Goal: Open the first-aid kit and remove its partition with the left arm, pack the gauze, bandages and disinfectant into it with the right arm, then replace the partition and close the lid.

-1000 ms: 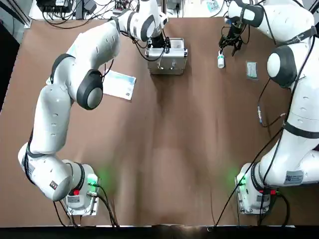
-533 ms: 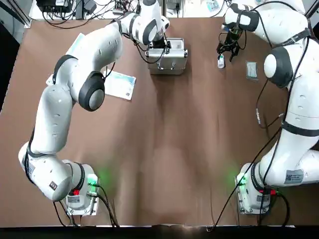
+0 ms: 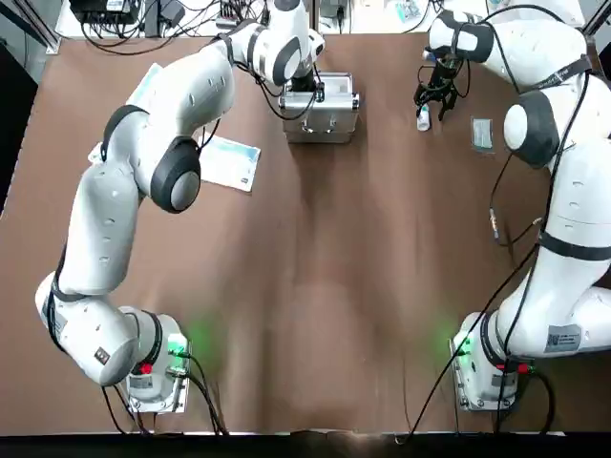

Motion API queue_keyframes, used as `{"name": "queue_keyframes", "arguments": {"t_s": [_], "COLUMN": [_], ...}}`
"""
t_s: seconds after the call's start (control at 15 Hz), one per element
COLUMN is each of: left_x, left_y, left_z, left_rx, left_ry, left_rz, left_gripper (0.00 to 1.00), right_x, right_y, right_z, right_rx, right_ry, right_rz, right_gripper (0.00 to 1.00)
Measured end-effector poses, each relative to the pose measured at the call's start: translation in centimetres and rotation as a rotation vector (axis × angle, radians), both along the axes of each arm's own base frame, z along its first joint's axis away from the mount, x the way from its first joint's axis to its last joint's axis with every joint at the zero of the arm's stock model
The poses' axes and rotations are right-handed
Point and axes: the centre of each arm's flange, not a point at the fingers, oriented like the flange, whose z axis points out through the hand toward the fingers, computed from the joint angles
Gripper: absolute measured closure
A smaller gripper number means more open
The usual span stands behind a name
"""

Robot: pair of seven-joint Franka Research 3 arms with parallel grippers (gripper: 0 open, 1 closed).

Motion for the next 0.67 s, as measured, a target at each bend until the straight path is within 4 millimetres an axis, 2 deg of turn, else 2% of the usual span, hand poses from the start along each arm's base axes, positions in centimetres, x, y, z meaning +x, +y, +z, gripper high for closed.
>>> {"name": "queue_keyframes", "arguments": {"t_s": [0.2,0.27,0.67], "left_x": [-0.05,-0.13,-0.36], "left_y": [-0.08,-0.18,-0.52], "left_z": [-0.02,-0.01,0.07], "left_rx": [0.015,0.018,0.019], "left_ry": [-0.012,-0.015,-0.018], "left_rz": [-0.003,-0.005,-0.011], "left_gripper": [0.65,0.73,0.84], "right_x": [-0.02,-0.03,-0.12], "right_y": [0.08,0.07,0.17], "right_z": [-0.08,-0.1,-0.47], "right_rx": [0.0,0.0,0.0], "right_ry": [0.001,0.002,0.007], "right_rz": [0.001,0.001,0.002], "right_gripper": [0.02,0.03,0.03]}}
